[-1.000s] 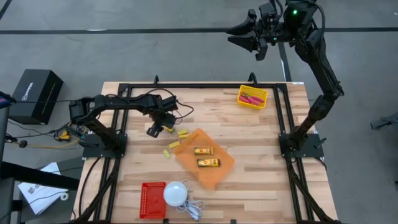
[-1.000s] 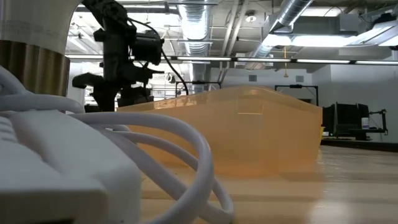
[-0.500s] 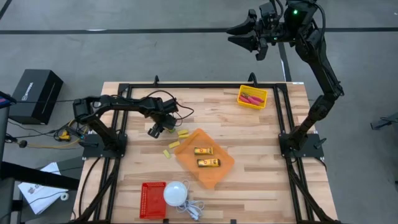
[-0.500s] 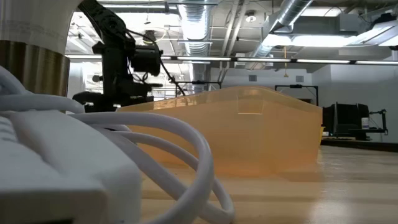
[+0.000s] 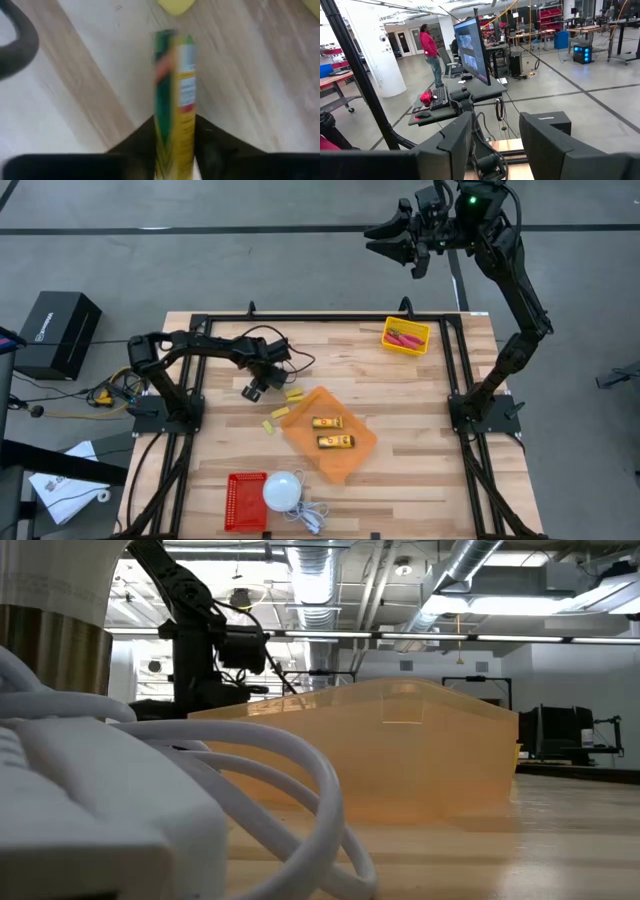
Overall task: Pick & Place School Supplies
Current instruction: Put the crayon pack into the orange bin
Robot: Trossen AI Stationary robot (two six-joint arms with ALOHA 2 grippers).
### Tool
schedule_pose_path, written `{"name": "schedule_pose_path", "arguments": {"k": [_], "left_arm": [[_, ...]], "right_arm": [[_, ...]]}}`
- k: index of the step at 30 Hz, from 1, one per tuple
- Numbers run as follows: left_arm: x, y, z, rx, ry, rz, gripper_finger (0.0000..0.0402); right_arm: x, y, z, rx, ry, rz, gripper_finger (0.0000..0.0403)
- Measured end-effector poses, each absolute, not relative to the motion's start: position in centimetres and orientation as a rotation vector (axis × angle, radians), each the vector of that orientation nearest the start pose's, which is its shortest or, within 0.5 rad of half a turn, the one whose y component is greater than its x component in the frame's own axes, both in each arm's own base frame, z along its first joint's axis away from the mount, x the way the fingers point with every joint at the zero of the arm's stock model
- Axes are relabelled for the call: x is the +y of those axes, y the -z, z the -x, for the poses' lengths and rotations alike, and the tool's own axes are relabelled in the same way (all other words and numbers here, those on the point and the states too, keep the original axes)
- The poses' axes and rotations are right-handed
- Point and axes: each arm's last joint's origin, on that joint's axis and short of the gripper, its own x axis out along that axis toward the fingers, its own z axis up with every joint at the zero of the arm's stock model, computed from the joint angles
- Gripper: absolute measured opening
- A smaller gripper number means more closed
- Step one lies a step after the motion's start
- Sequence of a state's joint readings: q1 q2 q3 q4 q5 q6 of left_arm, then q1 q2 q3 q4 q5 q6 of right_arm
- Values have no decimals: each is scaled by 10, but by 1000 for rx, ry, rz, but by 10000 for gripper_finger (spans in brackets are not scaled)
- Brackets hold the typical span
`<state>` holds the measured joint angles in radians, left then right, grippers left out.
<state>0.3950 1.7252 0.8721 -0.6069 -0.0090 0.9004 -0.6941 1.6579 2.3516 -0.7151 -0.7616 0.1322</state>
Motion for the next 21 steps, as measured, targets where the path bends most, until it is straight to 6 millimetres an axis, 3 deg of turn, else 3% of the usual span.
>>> {"name": "schedule_pose_path", "arguments": {"k": [3, 8, 13, 21], "left_arm": [[107, -127, -256, 1447, 283, -424, 36], [108, -143, -256, 1390, 154, -413, 36], [108, -182, -258, 1273, 0, -344, 36], [104, -269, -269, 947, -143, -230, 36]], "right_arm": [[-165, -567, -229, 20, -66, -146, 159], [-165, -569, -229, 10, -66, -129, 159], [-165, -573, -229, -26, -67, -97, 159], [-165, -579, -229, -79, -70, -83, 159]]}}
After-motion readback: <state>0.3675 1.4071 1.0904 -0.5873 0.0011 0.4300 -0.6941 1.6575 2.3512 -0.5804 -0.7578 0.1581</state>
